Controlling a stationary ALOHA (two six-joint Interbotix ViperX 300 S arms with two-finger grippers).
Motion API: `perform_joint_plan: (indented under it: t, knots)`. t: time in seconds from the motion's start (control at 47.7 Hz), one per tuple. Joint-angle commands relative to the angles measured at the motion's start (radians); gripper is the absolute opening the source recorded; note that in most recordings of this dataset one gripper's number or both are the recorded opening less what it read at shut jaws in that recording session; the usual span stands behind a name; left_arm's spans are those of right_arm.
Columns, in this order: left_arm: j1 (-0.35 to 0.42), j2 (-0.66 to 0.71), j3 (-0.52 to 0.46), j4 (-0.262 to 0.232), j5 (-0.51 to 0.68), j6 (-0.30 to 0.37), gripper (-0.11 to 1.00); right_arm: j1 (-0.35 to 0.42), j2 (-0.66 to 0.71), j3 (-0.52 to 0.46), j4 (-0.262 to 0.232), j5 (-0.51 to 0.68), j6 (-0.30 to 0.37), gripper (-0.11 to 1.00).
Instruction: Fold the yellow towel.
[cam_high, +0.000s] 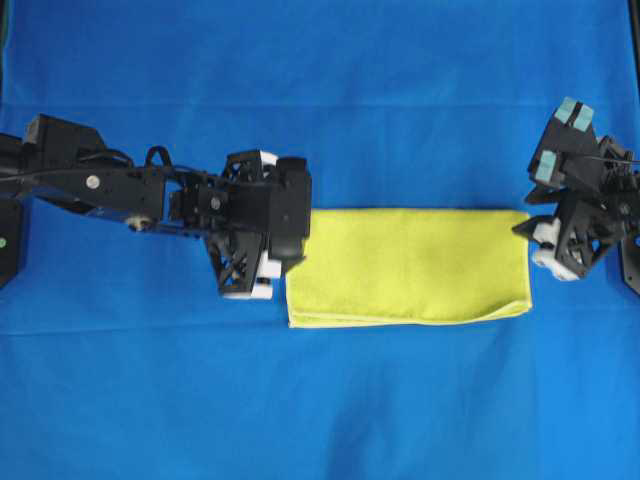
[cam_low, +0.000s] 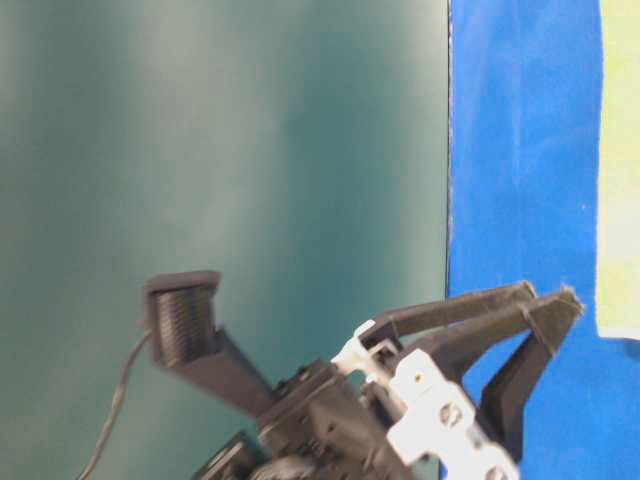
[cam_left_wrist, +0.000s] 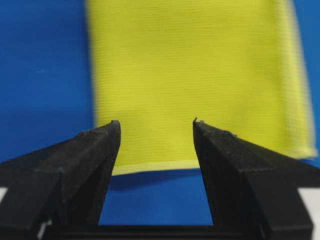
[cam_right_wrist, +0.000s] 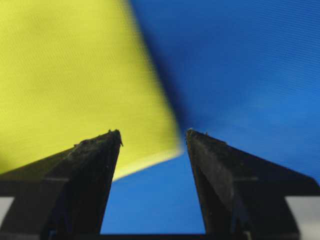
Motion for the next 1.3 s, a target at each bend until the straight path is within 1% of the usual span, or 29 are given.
perform_joint_plan:
  t: [0.0, 0.209, 0.398, 0.503, 0.628, 0.754, 0.817, 0.859, 0.922, 0.984, 1.026, 1.068, 1.173, 1.278]
  knots:
    - [0.021, 0.014, -0.009, 0.000, -0.025, 0.003, 0.57, -0.034, 0.023, 0.005, -0.017, -0.015, -0.002, 0.59]
    - [0.074, 0.080, -0.005, 0.000, -0.087, 0.003, 0.57, -0.069, 0.120, 0.023, -0.025, -0.114, -0.003, 0.59]
    - [0.092, 0.144, -0.005, 0.000, -0.120, 0.003, 0.57, -0.110, 0.233, 0.031, -0.031, -0.215, -0.003, 0.59]
    - [0.091, 0.178, -0.006, 0.000, -0.118, 0.002, 0.57, -0.117, 0.267, 0.028, -0.031, -0.221, -0.003, 0.59]
    - [0.089, 0.184, -0.002, 0.000, -0.104, 0.002, 0.56, -0.117, 0.268, 0.025, -0.031, -0.221, -0.003, 0.59]
    - [0.089, 0.181, -0.005, 0.000, -0.061, 0.003, 0.49, -0.117, 0.268, 0.025, -0.031, -0.219, -0.006, 0.57]
    - [0.089, 0.176, -0.009, 0.000, -0.026, 0.003, 0.41, -0.117, 0.268, 0.023, -0.031, -0.215, -0.005, 0.52]
    - [0.087, 0.170, -0.014, 0.000, 0.003, 0.003, 0.36, -0.117, 0.268, 0.023, -0.031, -0.210, -0.005, 0.46]
    - [0.086, 0.158, -0.023, 0.000, 0.054, 0.003, 0.25, -0.117, 0.268, 0.021, -0.031, -0.204, -0.006, 0.31]
    - [0.086, 0.137, -0.035, 0.000, 0.110, 0.003, 0.14, -0.117, 0.265, 0.023, -0.029, -0.201, -0.006, 0.14]
    - [0.086, 0.126, -0.041, 0.000, 0.137, 0.003, 0.06, -0.117, 0.262, 0.025, -0.029, -0.199, -0.008, 0.04]
    - [0.086, 0.117, -0.049, 0.000, 0.158, 0.003, 0.03, -0.117, 0.258, 0.025, -0.031, -0.201, -0.009, 0.02]
    - [0.086, 0.098, -0.064, 0.000, 0.193, 0.003, 0.03, -0.117, 0.241, 0.026, -0.031, -0.199, -0.012, 0.02]
    - [0.086, 0.092, -0.072, 0.000, 0.196, 0.003, 0.03, -0.117, 0.215, 0.026, -0.031, -0.199, -0.014, 0.02]
